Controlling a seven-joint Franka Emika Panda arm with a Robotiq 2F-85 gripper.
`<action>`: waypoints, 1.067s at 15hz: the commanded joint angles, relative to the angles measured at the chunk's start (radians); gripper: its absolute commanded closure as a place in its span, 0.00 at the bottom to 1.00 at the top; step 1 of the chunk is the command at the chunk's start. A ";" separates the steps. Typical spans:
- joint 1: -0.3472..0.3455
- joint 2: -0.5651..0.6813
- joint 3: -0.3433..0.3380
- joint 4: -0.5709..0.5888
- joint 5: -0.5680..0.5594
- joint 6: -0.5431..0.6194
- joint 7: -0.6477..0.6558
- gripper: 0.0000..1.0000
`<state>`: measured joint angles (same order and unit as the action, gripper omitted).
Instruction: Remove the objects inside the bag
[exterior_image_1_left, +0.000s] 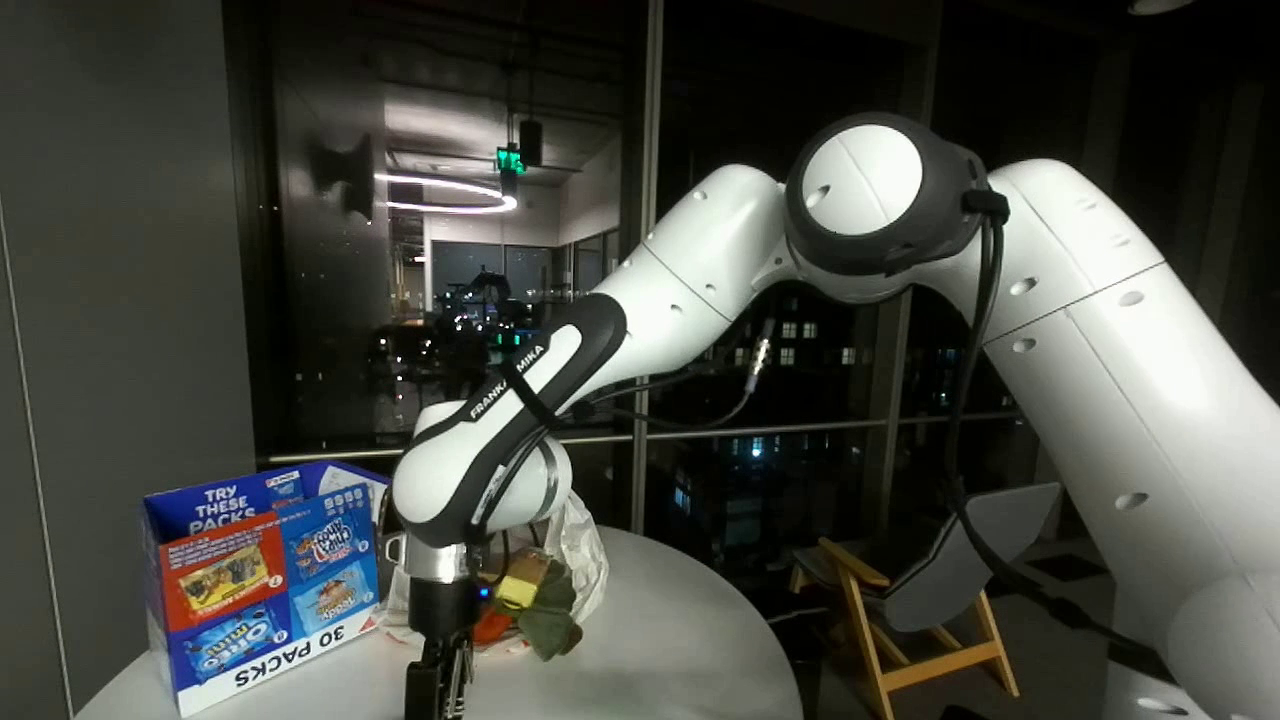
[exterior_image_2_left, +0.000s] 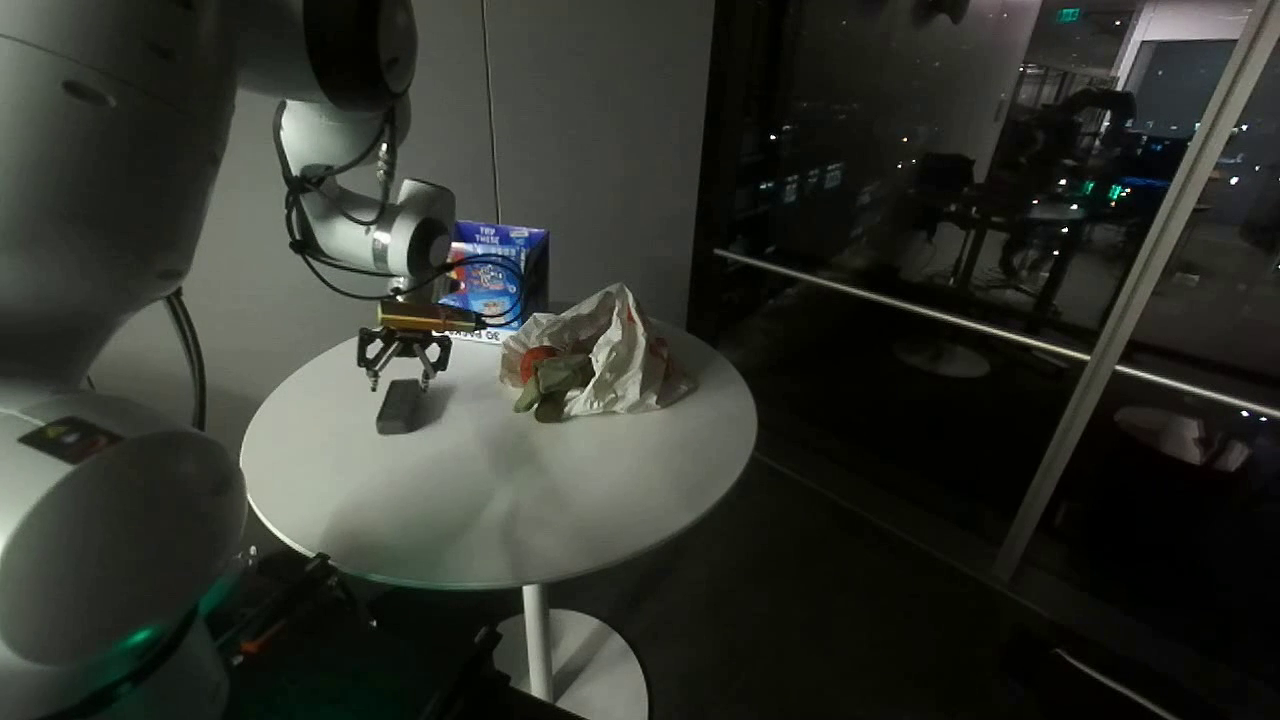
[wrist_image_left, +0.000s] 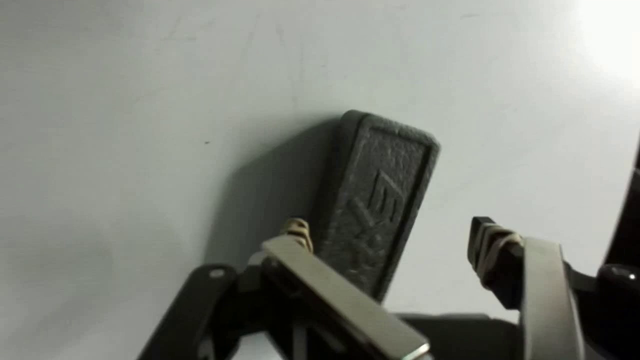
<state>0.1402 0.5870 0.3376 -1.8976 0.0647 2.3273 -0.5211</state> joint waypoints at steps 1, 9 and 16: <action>-0.096 -0.014 0.083 0.057 0.153 -0.189 -0.119 0.00; -0.062 -0.074 -0.051 0.057 0.052 -0.049 -0.025 0.00; -0.016 -0.011 -0.123 0.079 -0.100 0.151 0.026 0.00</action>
<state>0.0882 0.5271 0.2541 -1.8541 0.0457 2.3853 -0.5316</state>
